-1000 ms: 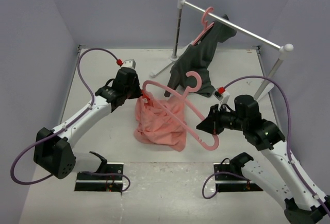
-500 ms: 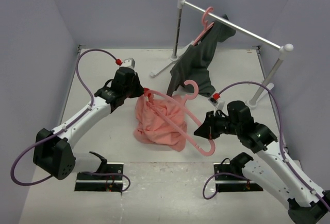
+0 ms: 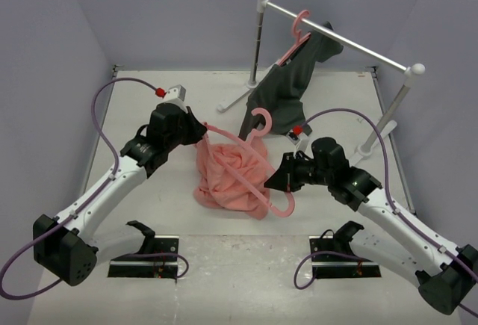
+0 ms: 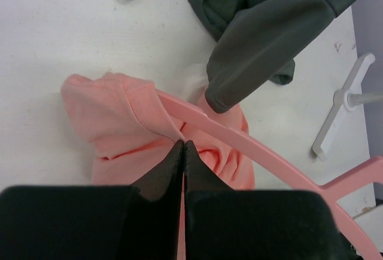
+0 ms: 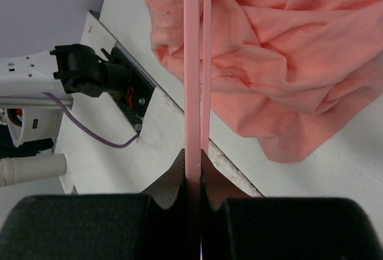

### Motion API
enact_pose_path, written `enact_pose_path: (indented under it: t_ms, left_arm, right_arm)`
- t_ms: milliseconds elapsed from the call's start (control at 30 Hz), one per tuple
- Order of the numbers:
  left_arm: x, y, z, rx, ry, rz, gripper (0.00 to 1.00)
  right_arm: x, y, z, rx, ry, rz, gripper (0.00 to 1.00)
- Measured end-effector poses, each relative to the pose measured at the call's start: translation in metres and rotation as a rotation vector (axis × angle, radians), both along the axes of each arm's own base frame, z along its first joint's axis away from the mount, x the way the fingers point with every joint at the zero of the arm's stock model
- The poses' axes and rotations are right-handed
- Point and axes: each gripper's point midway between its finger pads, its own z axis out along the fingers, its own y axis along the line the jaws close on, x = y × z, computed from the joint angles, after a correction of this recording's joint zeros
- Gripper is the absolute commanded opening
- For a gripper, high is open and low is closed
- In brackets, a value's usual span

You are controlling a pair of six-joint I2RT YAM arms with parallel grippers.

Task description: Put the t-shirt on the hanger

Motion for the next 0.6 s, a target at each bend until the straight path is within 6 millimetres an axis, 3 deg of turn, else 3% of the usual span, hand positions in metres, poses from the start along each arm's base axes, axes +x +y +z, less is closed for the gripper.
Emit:
enact_pose_path:
  t_ms: [167, 333, 467, 600]
  left_arm:
    - [0.004, 0.011, 0.014, 0.03, -0.043, 0.043, 0.0]
    - [0.004, 0.014, 0.002, 0.081, -0.021, 0.027, 0.0]
    - [0.001, 0.013, -0.014, 0.142, 0.033, -0.018, 0.0]
    - [-0.006, 0.005, -0.012, 0.15, 0.044, -0.085, 0.0]
  right_arm:
    - [-0.004, 0.001, 0.012, 0.039, -0.034, 0.008, 0.0]
    - [-0.02, 0.002, 0.023, 0.084, -0.046, 0.077, 0.0]
    - [-0.03, -0.006, 0.018, 0.051, -0.049, 0.107, 0.0]
    - [-0.036, -0.013, 0.018, 0.039, -0.061, 0.106, 0.0]
